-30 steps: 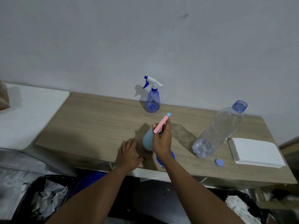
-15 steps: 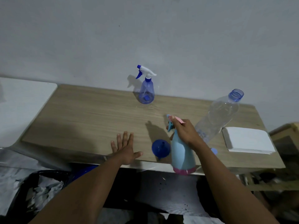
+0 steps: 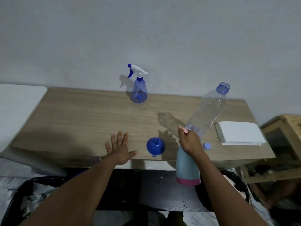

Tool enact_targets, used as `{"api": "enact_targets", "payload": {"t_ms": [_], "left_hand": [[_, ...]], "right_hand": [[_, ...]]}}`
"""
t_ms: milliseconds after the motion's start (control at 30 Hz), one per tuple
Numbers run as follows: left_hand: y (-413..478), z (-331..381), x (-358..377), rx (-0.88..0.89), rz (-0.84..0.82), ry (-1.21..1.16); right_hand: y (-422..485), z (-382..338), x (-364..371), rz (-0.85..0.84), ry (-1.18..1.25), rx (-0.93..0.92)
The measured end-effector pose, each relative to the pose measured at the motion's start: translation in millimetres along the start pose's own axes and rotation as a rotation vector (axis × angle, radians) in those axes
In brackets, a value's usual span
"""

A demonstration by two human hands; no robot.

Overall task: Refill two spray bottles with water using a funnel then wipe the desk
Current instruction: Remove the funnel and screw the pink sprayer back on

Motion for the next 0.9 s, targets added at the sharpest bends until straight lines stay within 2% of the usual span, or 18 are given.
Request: {"api": "enact_targets", "payload": {"t_ms": [100, 267, 433, 633, 900], "left_hand": [[-1, 2, -1, 0.008, 0.011, -0.003], [-2, 4, -7, 0.009, 0.050, 0.009], [3, 14, -8, -0.037, -0.039, -0.004], [5, 13, -8, -0.055, -0.107, 0.005], [12, 11, -6, -0.063, -0.143, 0.025]], "right_hand": [[-5, -9, -10, 0.078, 0.127, -0.034], [1, -53, -12, 0.112, 0.324, -0.185], [29, -105, -31, 0.298, 0.494, -0.237], [98, -140, -20, 0.308, 0.340, -0.283], [183, -160, 20, 0.173, 0.073, -0.283]]}}
Point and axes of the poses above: each hand's wrist, its own y-axis towards the middle knuckle, its own x-axis out of the palm, z = x × y, the point moved 7 cm from there along y, towards the middle knuckle, and after that the axes turned 5 degrees about z, right-handed, at the moved point
